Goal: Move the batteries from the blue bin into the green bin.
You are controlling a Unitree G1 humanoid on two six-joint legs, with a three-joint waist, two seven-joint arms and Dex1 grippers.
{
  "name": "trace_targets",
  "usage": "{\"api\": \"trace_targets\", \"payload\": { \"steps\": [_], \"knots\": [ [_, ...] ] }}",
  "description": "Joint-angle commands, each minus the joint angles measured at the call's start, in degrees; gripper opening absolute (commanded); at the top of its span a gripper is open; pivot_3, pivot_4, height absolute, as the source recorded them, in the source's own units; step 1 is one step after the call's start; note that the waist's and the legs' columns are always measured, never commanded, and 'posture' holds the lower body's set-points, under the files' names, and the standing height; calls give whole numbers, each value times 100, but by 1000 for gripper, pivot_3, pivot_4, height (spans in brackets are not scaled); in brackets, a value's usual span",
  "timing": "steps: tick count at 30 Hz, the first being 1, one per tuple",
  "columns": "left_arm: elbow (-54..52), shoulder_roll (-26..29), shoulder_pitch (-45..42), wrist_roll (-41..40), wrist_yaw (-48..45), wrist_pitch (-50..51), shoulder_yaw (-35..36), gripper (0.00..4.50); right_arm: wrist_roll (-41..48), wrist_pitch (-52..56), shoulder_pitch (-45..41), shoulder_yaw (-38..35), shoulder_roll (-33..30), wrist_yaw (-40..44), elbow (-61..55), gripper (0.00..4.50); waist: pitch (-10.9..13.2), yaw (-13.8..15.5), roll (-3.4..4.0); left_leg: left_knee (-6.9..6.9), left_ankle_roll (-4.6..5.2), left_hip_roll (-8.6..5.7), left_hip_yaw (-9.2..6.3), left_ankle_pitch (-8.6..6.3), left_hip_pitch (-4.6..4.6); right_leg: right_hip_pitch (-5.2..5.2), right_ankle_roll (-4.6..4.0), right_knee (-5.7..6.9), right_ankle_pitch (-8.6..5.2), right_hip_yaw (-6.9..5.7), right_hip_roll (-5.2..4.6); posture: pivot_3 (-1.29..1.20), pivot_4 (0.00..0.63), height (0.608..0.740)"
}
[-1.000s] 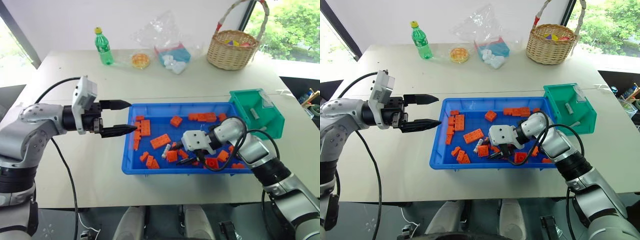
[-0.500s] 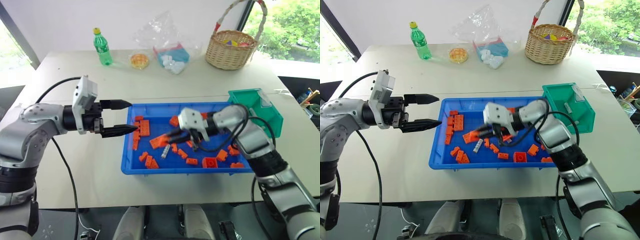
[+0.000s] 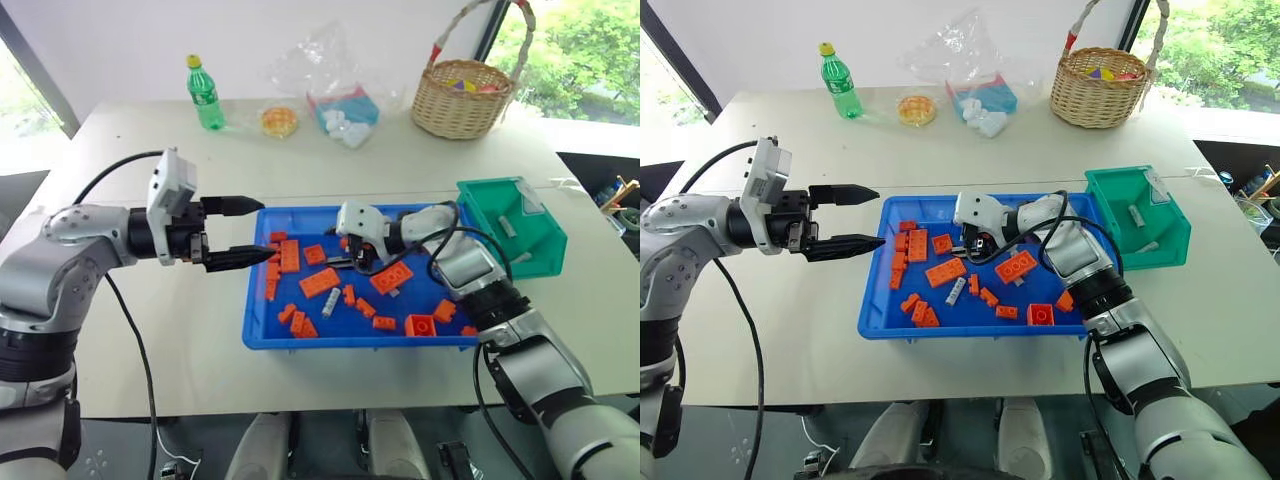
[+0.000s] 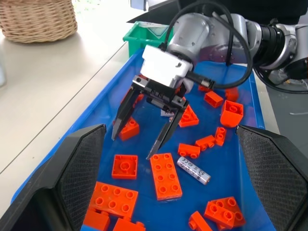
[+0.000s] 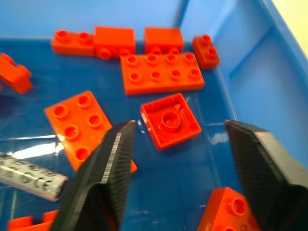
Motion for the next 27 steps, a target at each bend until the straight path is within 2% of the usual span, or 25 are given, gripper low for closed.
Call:
{"api": "trace_targets", "payload": {
  "steps": [1,4,9,19,27],
  "knots": [
    [-164,44,-4,-96,23,-10,172,4500,349,-345,-264,-148,-212,837,-192,3017,0,7,0,0,0,0,0,0,0,0,0,0,0,0,1,0,150,693],
    [-174,42,4,-95,34,-10,173,4500,384,-637,-293,51,-356,1487,-265,3017,0,21,-1,1,0,1,-1,0,1,4,0,-1,0,-1,3,0,150,693],
    [-211,36,30,-108,74,-8,203,4500,-77,-1631,-402,536,-493,2124,-90,3017,0,8,-1,1,0,2,1,0,2,4,0,-1,0,0,3,0,150,693],
    [-333,77,141,-198,211,12,307,4500,-485,-2692,-561,780,-228,2245,601,3017,1,10,-1,0,-3,10,3,0,4,1,-1,-1,0,10,13,0,150,693],
    [-345,77,140,-204,246,17,327,4500,-585,-2947,-346,818,-209,2258,550,3017,1,14,-1,0,-5,10,4,1,4,0,-1,0,0,15,15,0,150,693]
  ]
}}
